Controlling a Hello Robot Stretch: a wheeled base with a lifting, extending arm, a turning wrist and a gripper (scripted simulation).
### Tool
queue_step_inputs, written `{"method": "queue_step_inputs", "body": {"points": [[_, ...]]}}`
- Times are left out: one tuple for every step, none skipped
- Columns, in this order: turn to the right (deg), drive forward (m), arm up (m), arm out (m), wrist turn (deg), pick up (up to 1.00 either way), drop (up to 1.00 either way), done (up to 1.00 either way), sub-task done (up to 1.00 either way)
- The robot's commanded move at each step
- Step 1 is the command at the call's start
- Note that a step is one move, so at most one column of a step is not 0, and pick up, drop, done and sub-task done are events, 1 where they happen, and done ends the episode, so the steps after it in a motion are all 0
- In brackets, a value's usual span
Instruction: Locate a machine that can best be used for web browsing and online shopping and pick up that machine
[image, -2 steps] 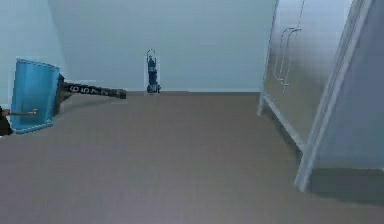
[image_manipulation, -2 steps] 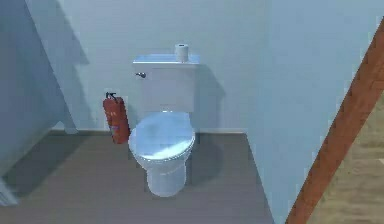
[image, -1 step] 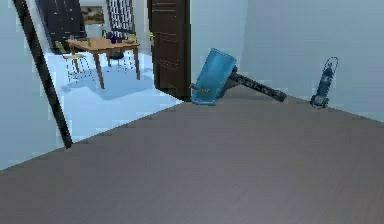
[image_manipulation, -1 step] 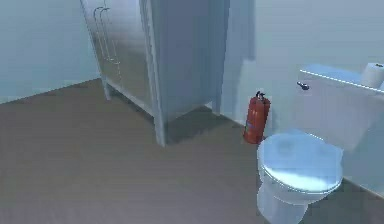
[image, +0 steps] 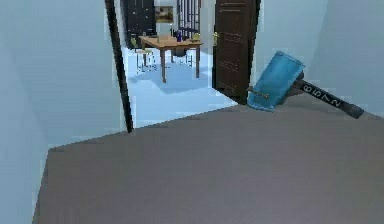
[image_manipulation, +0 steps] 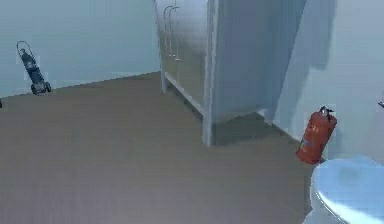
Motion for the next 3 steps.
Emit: {"method": "queue_step_inputs", "body": {"points": [[0.0, 1.00, 0.00, 0.00, 0.0, 0.00, 0.00, 0.00, 0.00], [0.0, 1.00, 0.00, 0.00, 0.0, 0.00, 0.00, 0.00, 0.00], [-9.0, 0.00, 0.00, 0.00, 0.0, 0.00, 0.00, 0.00, 0.00]]}}
